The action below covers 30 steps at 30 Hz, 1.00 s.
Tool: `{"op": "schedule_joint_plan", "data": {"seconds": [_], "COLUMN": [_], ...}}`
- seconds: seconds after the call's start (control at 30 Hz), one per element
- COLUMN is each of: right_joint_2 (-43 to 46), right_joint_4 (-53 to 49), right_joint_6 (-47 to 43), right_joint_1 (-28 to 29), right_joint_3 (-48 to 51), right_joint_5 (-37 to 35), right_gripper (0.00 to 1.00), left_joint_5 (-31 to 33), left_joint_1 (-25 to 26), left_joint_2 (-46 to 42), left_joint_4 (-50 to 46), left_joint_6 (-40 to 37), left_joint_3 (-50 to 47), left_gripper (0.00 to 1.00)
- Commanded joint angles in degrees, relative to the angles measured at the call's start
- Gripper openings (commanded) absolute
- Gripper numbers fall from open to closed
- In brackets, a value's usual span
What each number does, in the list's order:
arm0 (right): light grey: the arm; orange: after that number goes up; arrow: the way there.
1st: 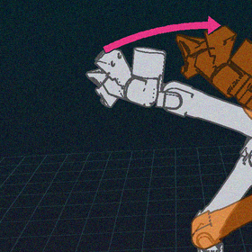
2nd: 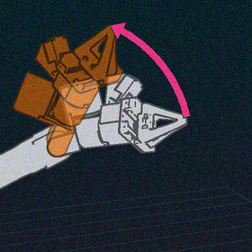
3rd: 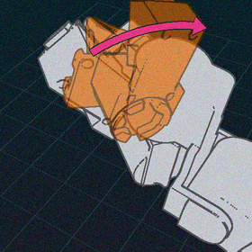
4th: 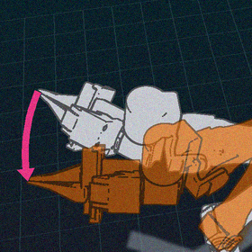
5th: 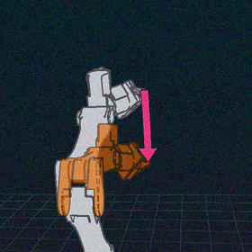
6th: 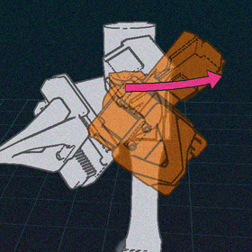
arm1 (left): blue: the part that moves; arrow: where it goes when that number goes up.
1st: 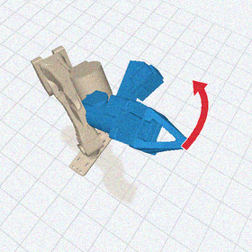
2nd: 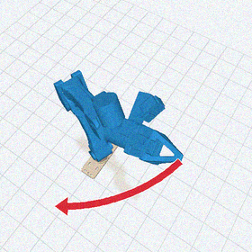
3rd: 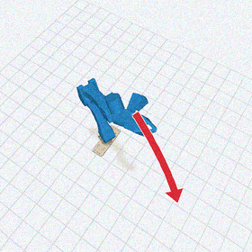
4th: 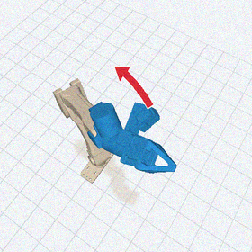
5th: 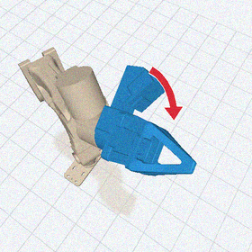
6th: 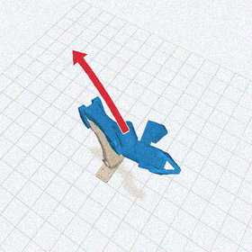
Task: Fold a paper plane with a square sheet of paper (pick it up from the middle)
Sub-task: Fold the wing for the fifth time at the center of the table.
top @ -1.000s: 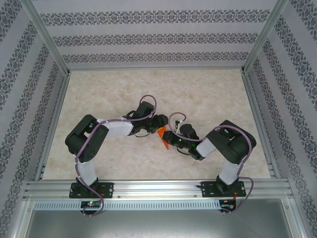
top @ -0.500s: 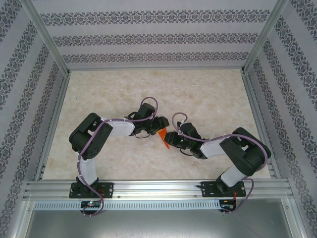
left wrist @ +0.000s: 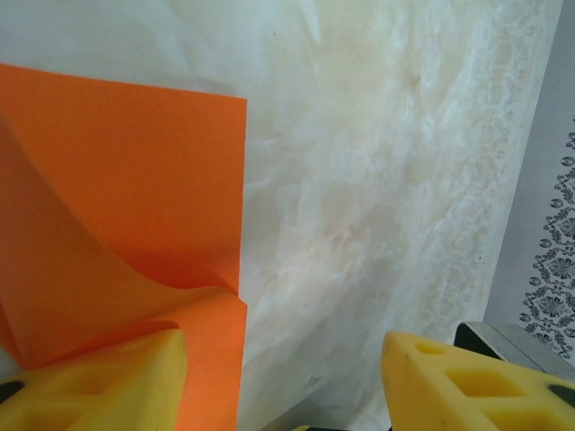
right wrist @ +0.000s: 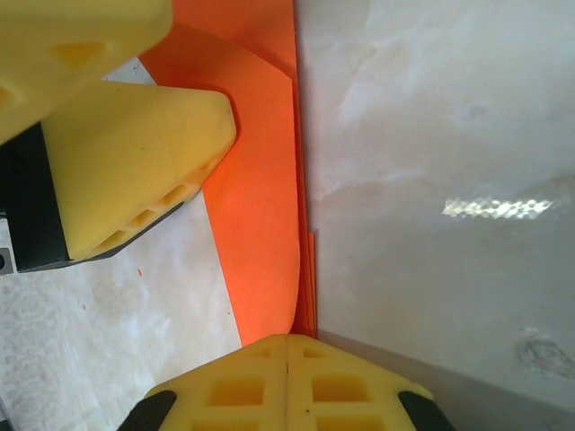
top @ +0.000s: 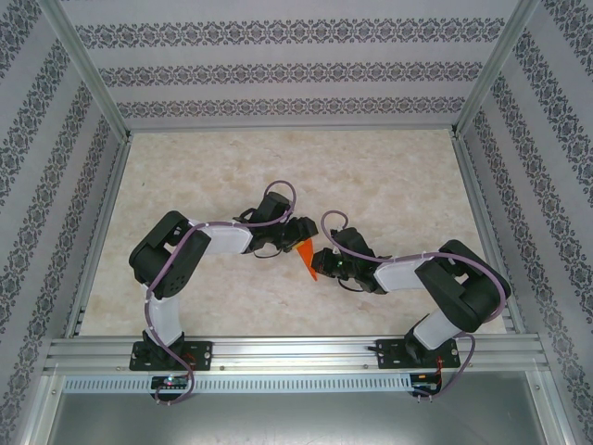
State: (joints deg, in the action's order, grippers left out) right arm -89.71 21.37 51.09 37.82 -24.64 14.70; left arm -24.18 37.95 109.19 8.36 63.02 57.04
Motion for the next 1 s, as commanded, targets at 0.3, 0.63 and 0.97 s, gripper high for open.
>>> {"op": "schedule_joint_plan", "data": {"seconds": [0.3,0.63,0.97], "right_joint_2": [0.19,-1.72,-2.58], "right_joint_4": [-0.04,-2.42,-3.31], "right_joint_6": [4.02,5.17,5.78], "right_joint_1": [-1.86,-2.54,-2.72], "right_joint_3": [3.29,2.31,1.76], "right_joint_5": [1.12,1.55,2.09], "right_gripper": [0.0,0.0,0.0], "left_joint_5": [-2.46,-6.64,-7.54], "left_joint_1": [0.37,0.59,0.83], "left_joint_2": [-8.95,-3.69,0.86], "left_joint_4": [0.97,5.29,6.71], "left_joint_6": [-7.8,-4.65,-4.59], "left_joint_3": [-0.93,-0.88,-0.18], "left_gripper": [0.7,0.7,0.7]}}
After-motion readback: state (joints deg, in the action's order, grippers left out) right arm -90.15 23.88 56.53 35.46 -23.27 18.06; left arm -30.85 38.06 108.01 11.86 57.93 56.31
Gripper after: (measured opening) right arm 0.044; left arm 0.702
